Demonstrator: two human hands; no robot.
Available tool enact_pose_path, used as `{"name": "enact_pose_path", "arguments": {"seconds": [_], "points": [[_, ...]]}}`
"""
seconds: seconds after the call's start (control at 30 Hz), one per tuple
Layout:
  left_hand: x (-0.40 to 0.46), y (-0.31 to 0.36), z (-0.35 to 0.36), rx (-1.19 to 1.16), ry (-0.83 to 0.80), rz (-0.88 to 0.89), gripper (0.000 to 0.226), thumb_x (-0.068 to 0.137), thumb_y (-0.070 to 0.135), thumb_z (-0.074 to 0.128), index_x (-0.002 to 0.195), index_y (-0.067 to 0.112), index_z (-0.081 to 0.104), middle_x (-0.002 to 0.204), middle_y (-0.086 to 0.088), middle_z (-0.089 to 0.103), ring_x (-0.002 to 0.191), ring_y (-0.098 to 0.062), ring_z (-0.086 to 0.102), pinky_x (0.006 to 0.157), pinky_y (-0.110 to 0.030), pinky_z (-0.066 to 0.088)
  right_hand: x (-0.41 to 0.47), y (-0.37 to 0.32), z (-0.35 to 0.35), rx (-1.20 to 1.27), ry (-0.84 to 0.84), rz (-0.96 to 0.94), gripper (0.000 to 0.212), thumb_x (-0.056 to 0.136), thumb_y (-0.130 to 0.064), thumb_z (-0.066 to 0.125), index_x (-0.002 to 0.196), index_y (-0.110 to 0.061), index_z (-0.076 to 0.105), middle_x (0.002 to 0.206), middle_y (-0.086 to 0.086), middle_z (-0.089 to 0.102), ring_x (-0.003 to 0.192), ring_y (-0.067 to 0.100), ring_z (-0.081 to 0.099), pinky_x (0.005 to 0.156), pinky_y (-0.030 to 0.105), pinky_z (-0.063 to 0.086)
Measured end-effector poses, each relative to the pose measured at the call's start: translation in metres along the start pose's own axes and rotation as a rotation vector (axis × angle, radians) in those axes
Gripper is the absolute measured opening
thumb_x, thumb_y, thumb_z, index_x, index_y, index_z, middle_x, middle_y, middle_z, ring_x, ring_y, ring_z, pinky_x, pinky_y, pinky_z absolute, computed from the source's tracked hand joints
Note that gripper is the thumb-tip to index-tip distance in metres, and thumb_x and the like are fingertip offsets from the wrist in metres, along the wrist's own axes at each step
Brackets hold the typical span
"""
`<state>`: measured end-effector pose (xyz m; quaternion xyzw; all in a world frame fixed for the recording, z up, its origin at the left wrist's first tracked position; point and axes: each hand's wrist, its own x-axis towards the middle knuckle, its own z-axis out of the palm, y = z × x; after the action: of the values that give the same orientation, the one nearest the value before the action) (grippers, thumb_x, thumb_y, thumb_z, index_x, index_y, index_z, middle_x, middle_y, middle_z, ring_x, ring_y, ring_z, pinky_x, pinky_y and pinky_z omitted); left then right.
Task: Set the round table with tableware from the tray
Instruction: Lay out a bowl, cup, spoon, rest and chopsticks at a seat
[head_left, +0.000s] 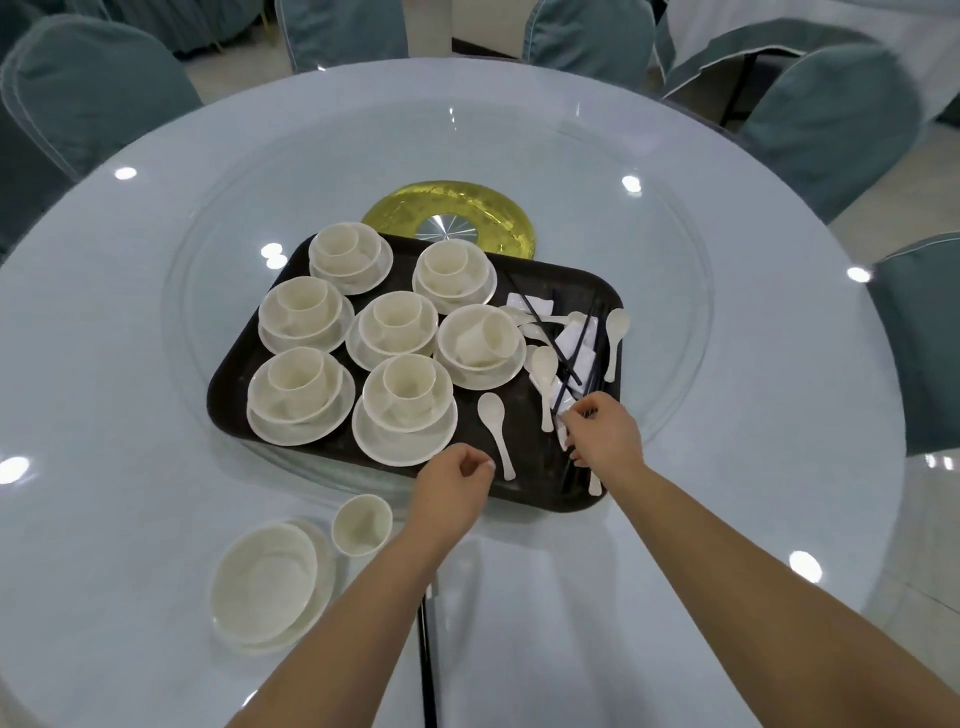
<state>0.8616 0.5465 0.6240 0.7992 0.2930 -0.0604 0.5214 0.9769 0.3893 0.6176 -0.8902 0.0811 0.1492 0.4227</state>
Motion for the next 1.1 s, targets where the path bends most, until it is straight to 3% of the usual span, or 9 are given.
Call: {"name": "enact_pose_path", "arguments": {"seconds": [0.13, 0.23, 0.37, 0.43, 0.53, 0.6, 0.83, 0.97, 1.1], "points": [[0.014, 0.006, 0.015, -0.036, -0.03, -0.038, 0.007, 0.089, 0.023, 0.06, 0.084, 0.023, 0.065, 0.081, 0.005, 0.068, 0.079, -0.017, 0.067, 0.083, -0.042, 0.056, 0.017, 0.005, -0.004, -0.058, -0.027, -0.048, 0.013, 0.093, -0.02, 0.054, 0.104, -0.023, 0.057, 0.077, 0.003, 0.066, 0.059, 0.018, 0.064, 0.06, 0.034, 0.059], [0.023, 0.01, 0.025, -0.044, -0.039, -0.053, 0.007, 0.09, 0.023, 0.06, 0.084, 0.023, 0.064, 0.078, 0.006, 0.069, 0.074, -0.017, 0.068, 0.081, -0.041, 0.057, 0.029, 0.007, -0.003, -0.113, -0.048, -0.035, 0.019, 0.093, -0.023, 0.055, 0.112, -0.024, 0.055, 0.08, 0.002, 0.065, 0.068, 0.02, 0.065, 0.071, 0.04, 0.059], [0.033, 0.02, 0.038, -0.035, -0.046, -0.079, 0.005, 0.09, 0.023, 0.06, 0.086, 0.024, 0.063, 0.078, 0.003, 0.069, 0.07, -0.015, 0.068, 0.074, -0.035, 0.058, 0.041, 0.007, -0.001, -0.197, -0.099, -0.011, 0.016, 0.092, -0.03, 0.058, 0.102, -0.02, 0.051, 0.083, 0.003, 0.063, 0.075, 0.022, 0.064, 0.074, 0.041, 0.058], [0.037, 0.025, 0.044, -0.059, -0.04, -0.094, 0.004, 0.09, 0.022, 0.06, 0.089, 0.024, 0.062, 0.08, 0.005, 0.068, 0.071, -0.016, 0.069, 0.073, -0.033, 0.058, 0.044, 0.005, 0.002, -0.233, -0.108, -0.016, 0.017, 0.09, -0.032, 0.059, 0.093, -0.018, 0.05, 0.082, 0.004, 0.062, 0.074, 0.023, 0.063, 0.067, 0.037, 0.056], [0.041, 0.031, 0.05, -0.11, -0.041, -0.113, 0.006, 0.091, 0.021, 0.06, 0.096, 0.02, 0.064, 0.088, 0.005, 0.068, 0.073, -0.017, 0.07, 0.073, -0.032, 0.058, 0.051, 0.002, 0.007, -0.252, -0.103, -0.016, 0.022, 0.087, -0.034, 0.059, 0.082, -0.014, 0.051, 0.074, 0.003, 0.059, 0.065, 0.019, 0.057, 0.051, 0.028, 0.038], [0.041, 0.032, 0.053, -0.102, -0.045, -0.115, 0.01, 0.092, 0.021, 0.06, 0.1, 0.018, 0.065, 0.091, 0.005, 0.068, 0.075, -0.016, 0.07, 0.072, -0.031, 0.059, 0.055, 0.0, 0.01, -0.247, -0.123, -0.007, 0.026, 0.087, -0.035, 0.058, 0.076, -0.012, 0.053, 0.065, 0.001, 0.055, 0.058, 0.016, 0.052, 0.049, 0.026, 0.034], [0.038, 0.026, 0.053, -0.106, -0.042, -0.161, 0.01, 0.093, 0.019, 0.059, 0.1, 0.017, 0.066, 0.094, 0.001, 0.068, 0.082, -0.02, 0.069, 0.083, -0.04, 0.058, 0.059, -0.002, 0.011, -0.076, -0.211, 0.07, 0.025, 0.084, -0.026, 0.055, 0.065, -0.01, 0.056, 0.06, 0.005, 0.059, 0.053, 0.019, 0.057, 0.055, 0.03, 0.049], [0.034, 0.026, 0.054, -0.133, -0.035, -0.161, 0.007, 0.093, 0.017, 0.059, 0.096, 0.017, 0.065, 0.093, -0.002, 0.068, 0.078, -0.02, 0.068, 0.08, -0.039, 0.059, 0.048, -0.004, 0.007, 0.068, -0.198, 0.111, 0.031, 0.086, -0.027, 0.053, 0.058, -0.015, 0.047, 0.048, 0.001, 0.054, 0.032, 0.007, 0.045, 0.041, 0.022, 0.039], [0.029, 0.024, 0.053, -0.162, -0.018, -0.169, 0.007, 0.093, 0.016, 0.058, 0.097, 0.015, 0.065, 0.094, -0.005, 0.068, 0.074, -0.02, 0.068, 0.072, -0.031, 0.059, 0.035, -0.005, 0.001, 0.107, -0.217, 0.138, 0.026, 0.089, -0.028, 0.051, 0.067, -0.016, 0.047, 0.054, 0.003, 0.056, 0.036, 0.011, 0.048, 0.042, 0.023, 0.038]]}}
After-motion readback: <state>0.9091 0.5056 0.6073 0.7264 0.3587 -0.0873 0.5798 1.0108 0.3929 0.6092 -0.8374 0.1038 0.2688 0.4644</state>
